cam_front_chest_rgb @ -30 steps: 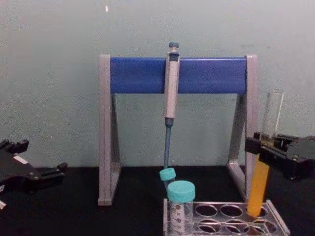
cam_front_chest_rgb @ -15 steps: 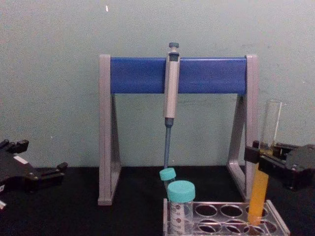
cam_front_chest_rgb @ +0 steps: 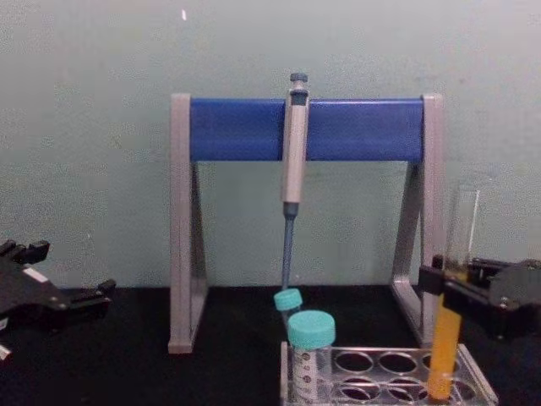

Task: Pick up the test tube from the test tube rack, shake it, then place it back into the test tube rack.

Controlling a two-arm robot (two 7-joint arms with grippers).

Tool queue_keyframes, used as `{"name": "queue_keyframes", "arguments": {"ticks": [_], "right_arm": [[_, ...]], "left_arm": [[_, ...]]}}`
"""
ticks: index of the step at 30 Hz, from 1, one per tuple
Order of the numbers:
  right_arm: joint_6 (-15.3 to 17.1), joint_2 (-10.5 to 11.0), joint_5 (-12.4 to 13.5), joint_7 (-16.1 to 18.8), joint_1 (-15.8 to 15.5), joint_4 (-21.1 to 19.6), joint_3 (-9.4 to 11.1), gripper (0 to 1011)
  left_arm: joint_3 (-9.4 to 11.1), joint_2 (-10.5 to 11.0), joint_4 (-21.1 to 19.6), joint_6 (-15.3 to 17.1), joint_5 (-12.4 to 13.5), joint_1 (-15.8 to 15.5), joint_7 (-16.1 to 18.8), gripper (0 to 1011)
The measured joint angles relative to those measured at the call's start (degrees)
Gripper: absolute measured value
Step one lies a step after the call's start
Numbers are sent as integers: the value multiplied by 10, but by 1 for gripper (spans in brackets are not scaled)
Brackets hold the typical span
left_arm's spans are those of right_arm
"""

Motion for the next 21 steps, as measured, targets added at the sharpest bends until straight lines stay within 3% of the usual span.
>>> {"name": "queue_keyframes", "arguments": {"ticks": [21], "right_arm": [[1, -2, -8, 5, 4, 18, -7, 232]], "left_arm": [[0, 0, 0, 0, 0, 0, 0, 1001]]}}
